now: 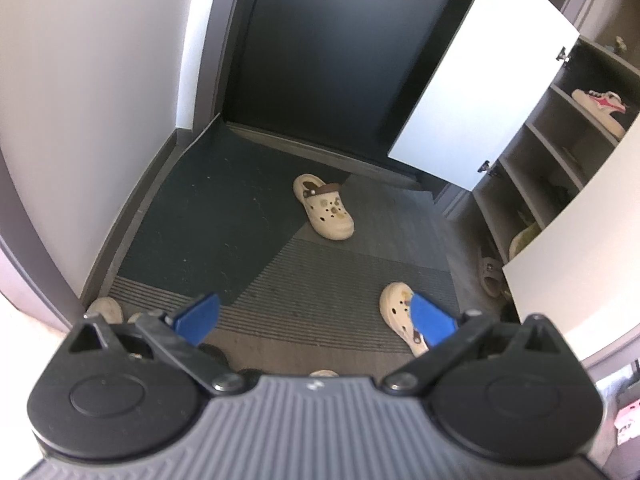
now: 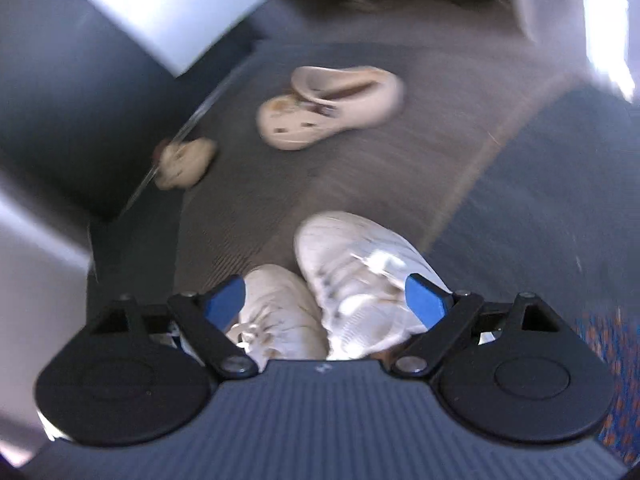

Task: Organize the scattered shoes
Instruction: 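Lower the sneaker into line and open the right gripper, then raise the right gripper away from the sneakers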

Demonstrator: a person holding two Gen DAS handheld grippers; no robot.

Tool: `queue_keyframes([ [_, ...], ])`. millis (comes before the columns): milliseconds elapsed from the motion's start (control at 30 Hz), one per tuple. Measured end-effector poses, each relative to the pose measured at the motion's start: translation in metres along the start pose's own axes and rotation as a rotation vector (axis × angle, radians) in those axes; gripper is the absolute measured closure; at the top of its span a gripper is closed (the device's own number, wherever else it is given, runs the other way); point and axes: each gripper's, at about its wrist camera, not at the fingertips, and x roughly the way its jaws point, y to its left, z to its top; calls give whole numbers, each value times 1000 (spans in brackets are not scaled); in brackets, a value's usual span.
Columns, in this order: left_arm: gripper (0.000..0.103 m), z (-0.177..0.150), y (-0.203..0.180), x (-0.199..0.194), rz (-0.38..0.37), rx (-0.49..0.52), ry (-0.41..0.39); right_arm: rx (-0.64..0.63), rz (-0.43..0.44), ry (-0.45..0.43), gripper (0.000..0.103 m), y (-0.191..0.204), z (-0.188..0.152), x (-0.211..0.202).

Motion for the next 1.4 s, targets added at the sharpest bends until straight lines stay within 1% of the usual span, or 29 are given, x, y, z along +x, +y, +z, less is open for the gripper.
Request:
queue_keyframes([
  [100,0,-1,0,1,-2,3,6,30,-3,54,30,-11,-6,9],
  [167,0,-2,0,2,-3,5,10,50,-14,62,30,-18,-10,11],
  [233,0,-3,-1,2,-4,6,14,80,0,76,37,-22,-11,16],
  [267,0,-4,-1,3,-4,7,16,89,2,98,42,-24,-12,19],
  [300,0,-4,-1,3,-5,8,18,71,-11,117,43,-21,-15,19],
  [433,0,-6,-1,5,-7,12,27,-26,-31,132,42,-9,-25,19],
  [467,0,-7,-1,5,-8,13,29,-89,-56,151,42,-3,-26,24],
  [533,0,-9,-2,7,-9,17,40,-131,-73,170,42,0,-26,28],
  [600,0,-12,-3,9,-12,22,56,-177,-90,200,44,0,-26,34],
  [667,0,-14,-3,11,-14,24,71,-259,-136,242,47,2,-31,40],
  [700,0,-14,-3,12,-16,23,74,-276,-146,250,47,2,-32,41],
  [733,0,-15,-3,11,-16,26,72,-326,-182,268,47,8,-35,47],
  [800,0,-15,-4,10,-13,30,65,-367,-216,287,48,12,-38,54],
  [833,0,-16,-4,10,-10,33,63,-354,-180,279,48,12,-37,53],
  [867,0,-17,-5,10,-6,36,60,-331,-123,266,64,12,-36,50],
  [900,0,-18,-5,9,-8,37,63,-321,-97,263,80,12,-35,50],
  [1067,0,-21,-4,8,-13,46,68,-377,-107,294,80,27,-42,54],
  [1133,0,-21,-2,8,1,52,65,-339,-65,296,80,18,-38,52],
  [1200,0,-21,1,8,-2,44,70,-303,-22,292,80,10,-35,49],
  [1267,0,-20,1,7,-1,44,67,-343,12,296,80,8,-38,48],
  [1333,0,-19,1,6,17,69,50,-353,8,302,79,9,-37,49],
  [1400,0,-18,1,6,38,97,30,-326,-23,336,78,14,-33,52],
])
